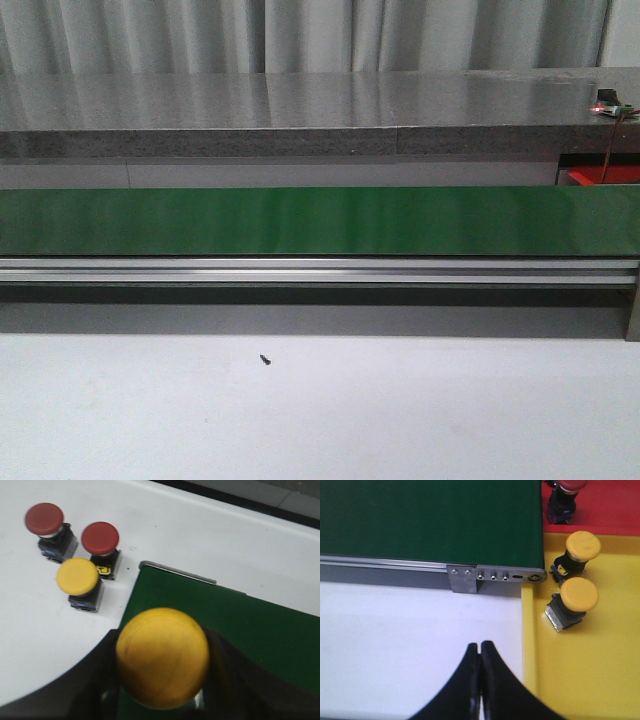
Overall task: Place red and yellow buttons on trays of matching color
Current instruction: 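Carry the yellow button onto the belt start and release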
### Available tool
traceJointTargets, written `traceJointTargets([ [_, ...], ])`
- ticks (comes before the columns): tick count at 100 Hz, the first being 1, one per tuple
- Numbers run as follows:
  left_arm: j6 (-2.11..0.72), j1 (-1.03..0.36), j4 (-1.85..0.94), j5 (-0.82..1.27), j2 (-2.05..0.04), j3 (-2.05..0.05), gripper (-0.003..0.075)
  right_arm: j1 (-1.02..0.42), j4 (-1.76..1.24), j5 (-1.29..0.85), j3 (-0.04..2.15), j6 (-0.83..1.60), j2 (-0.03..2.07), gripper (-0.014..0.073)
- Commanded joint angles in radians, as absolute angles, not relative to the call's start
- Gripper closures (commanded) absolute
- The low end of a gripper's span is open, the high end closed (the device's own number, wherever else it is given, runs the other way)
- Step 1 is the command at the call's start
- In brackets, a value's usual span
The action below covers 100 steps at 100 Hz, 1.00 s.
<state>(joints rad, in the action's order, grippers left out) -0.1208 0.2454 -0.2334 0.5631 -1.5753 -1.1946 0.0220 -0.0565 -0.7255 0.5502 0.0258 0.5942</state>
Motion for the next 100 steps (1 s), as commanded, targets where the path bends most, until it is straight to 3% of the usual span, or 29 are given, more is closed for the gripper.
traceJointTargets([
  [1,-0.123,0.214,-0.249,0.477,-1.535,-1.195,0.0585,0.018,-0.055,-0.663,0.577,0.027,0.593,0.0659],
  [72,-0.123,0.204,-0.244,0.412,-1.614,-1.121,0.057,0.018,-0.055,-0.663,0.577,0.027,0.593,0.0659],
  [82,-0.123,0.204,-0.244,0.412,-1.614,-1.121,0.0485,0.018,-0.055,-0.663,0.577,0.027,0.593,0.0659],
  [100,-0.123,0.204,-0.258,0.441,-1.61,-1.121,0.0153,0.018,-0.055,-0.663,0.577,0.027,0.593,0.0659],
])
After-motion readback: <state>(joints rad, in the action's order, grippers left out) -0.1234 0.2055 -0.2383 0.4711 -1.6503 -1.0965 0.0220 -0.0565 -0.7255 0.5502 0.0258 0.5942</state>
